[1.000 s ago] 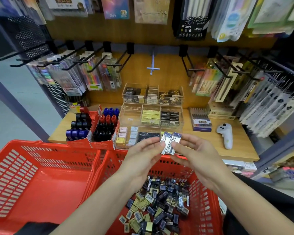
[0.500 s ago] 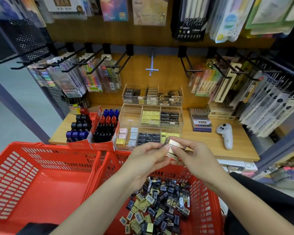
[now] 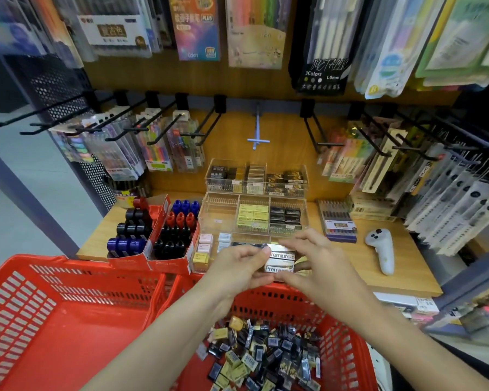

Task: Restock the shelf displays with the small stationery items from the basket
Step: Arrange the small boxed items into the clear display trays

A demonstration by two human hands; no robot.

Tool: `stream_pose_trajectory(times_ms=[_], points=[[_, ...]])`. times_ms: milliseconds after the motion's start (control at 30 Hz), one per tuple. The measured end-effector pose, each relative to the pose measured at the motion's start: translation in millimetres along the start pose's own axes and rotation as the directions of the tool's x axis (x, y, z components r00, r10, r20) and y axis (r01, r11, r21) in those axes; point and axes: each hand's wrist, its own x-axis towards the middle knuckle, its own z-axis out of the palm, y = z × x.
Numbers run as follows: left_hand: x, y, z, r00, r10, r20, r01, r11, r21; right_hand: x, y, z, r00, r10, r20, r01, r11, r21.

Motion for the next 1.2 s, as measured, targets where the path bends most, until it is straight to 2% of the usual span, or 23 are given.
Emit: stream_pose_trajectory(times_ms=[267,333,367,400,433,467,500,533,633,700,733,833,1033,1100,1200], points=[[91,49,-23,0.997,-0.067,0.032,0.069,0.996,-0.054,107,30,-1,0.986,-0.117,0.115,0.136,0.977,-0.165],[118,60,-32,0.999,-0.038,0.035,0.038,0.999,-0.005,134,40,3,0.989,-0.106,0.106,0.124,0.975,-0.186],[132,63,-36,1.0,0.029,0.013,-0.029,0.997,0.07,148,46,6,0.992,-0.086,0.09,0.102,0.975,-0.197],[148,65,-42,0.987,0.155,-0.034,-0.142,0.958,0.25,163,51,8,0.996,-0.05,0.071,0.064,0.976,-0.21],[163,67,-49,0.941,0.332,-0.065,-0.254,0.82,0.514,178,56,9,0.999,-0.012,0.046,0.022,0.974,-0.224],[178,67,-56,0.873,0.487,-0.032,-0.307,0.599,0.74,194,61,10,0.999,0.023,0.023,-0.017,0.972,-0.236],[190,67,-63,0.817,0.575,0.044,-0.321,0.39,0.863,210,66,11,0.998,0.057,0.01,-0.053,0.97,-0.237],[202,65,-69,0.803,0.584,0.117,-0.314,0.249,0.916,225,69,12,0.995,0.099,0.009,-0.095,0.969,-0.226],[226,49,-83,0.868,0.441,0.227,-0.261,0.017,0.965,264,76,23,0.971,0.238,0.029,-0.223,0.94,-0.257],[233,36,-88,0.866,0.418,0.274,-0.256,-0.1,0.961,282,80,33,0.953,0.289,0.094,-0.24,0.905,-0.35],[235,32,-89,0.858,0.429,0.281,-0.264,-0.099,0.959,288,81,39,0.945,0.3,0.129,-0.231,0.894,-0.384],[237,32,-87,0.862,0.445,0.245,-0.277,0.008,0.961,300,85,52,0.934,0.311,0.173,-0.223,0.891,-0.396],[236,31,-88,0.872,0.43,0.235,-0.283,0.049,0.958,291,87,58,0.947,0.313,0.069,-0.27,0.896,-0.354],[236,33,-86,0.873,0.431,0.23,-0.283,0.062,0.957,275,87,59,0.978,0.205,0.041,-0.178,0.919,-0.352],[235,34,-83,0.879,0.424,0.219,-0.275,0.072,0.959,256,90,64,0.982,0.127,0.139,-0.055,0.9,-0.433]])
